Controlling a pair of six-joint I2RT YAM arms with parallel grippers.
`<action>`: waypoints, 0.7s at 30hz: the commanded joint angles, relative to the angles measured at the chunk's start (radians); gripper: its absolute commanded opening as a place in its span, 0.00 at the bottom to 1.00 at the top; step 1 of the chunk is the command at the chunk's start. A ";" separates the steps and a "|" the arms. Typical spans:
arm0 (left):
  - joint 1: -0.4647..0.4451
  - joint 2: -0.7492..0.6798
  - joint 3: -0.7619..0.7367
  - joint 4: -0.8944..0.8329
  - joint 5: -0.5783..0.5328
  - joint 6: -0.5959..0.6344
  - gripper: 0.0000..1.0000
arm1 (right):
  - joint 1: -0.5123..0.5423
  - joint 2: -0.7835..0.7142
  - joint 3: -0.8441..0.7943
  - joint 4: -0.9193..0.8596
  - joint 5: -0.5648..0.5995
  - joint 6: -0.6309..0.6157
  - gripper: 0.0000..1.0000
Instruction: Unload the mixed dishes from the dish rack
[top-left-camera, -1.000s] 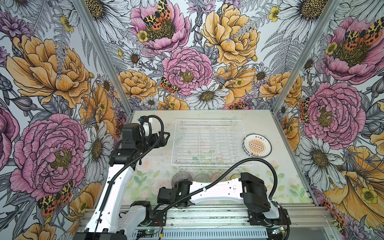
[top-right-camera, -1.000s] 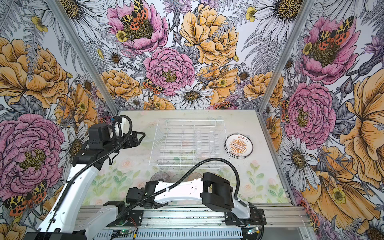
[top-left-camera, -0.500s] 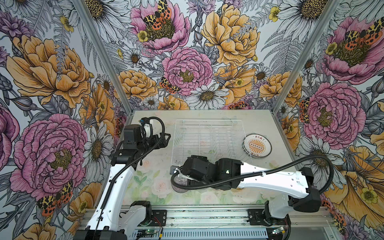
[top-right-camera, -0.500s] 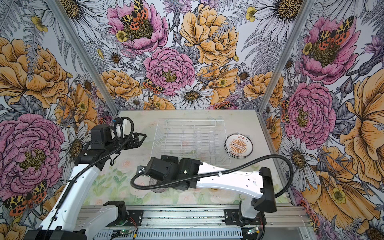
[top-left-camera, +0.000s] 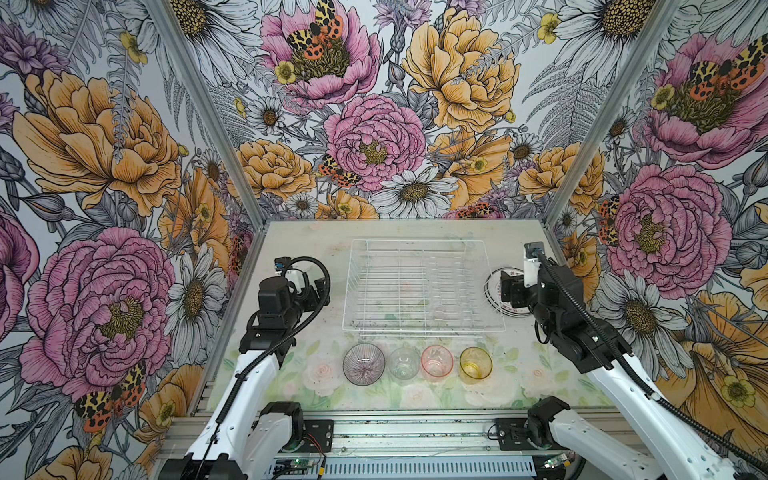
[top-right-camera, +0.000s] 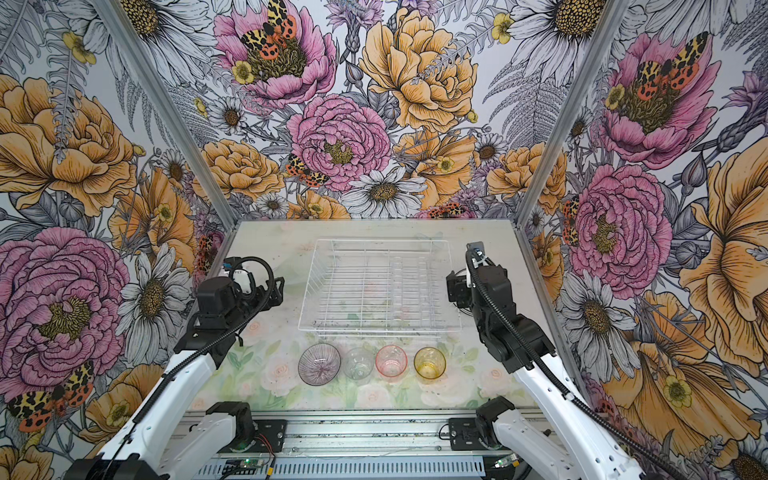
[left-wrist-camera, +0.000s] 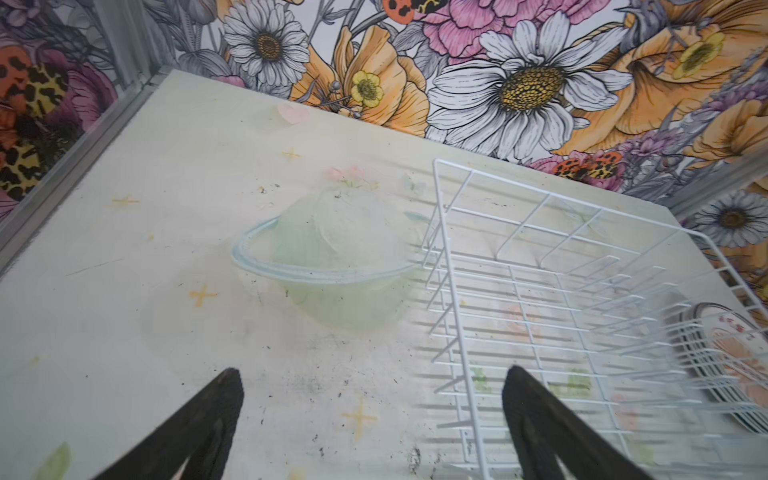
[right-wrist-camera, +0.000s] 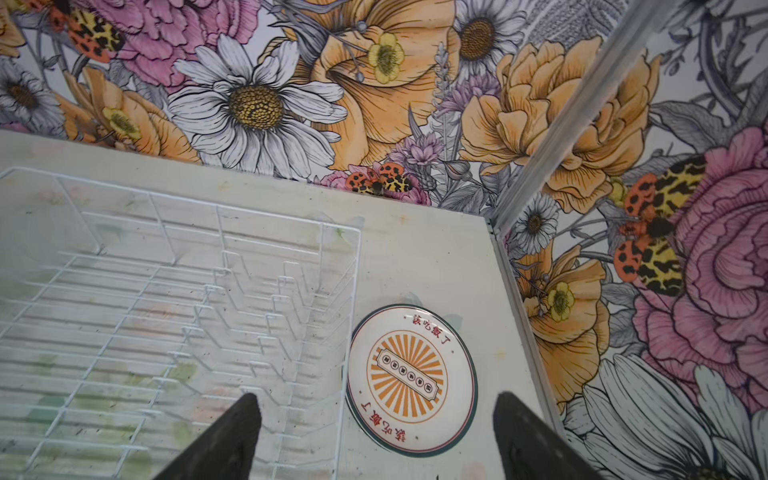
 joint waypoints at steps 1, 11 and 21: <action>0.008 -0.001 -0.107 0.309 -0.145 0.075 0.99 | -0.097 0.027 -0.083 0.138 -0.094 0.098 0.89; 0.025 0.266 -0.376 1.061 -0.188 0.228 0.99 | -0.268 0.131 -0.245 0.426 -0.065 0.148 0.90; 0.040 0.633 -0.311 1.314 -0.108 0.221 0.99 | -0.391 0.162 -0.442 0.766 -0.031 0.160 0.90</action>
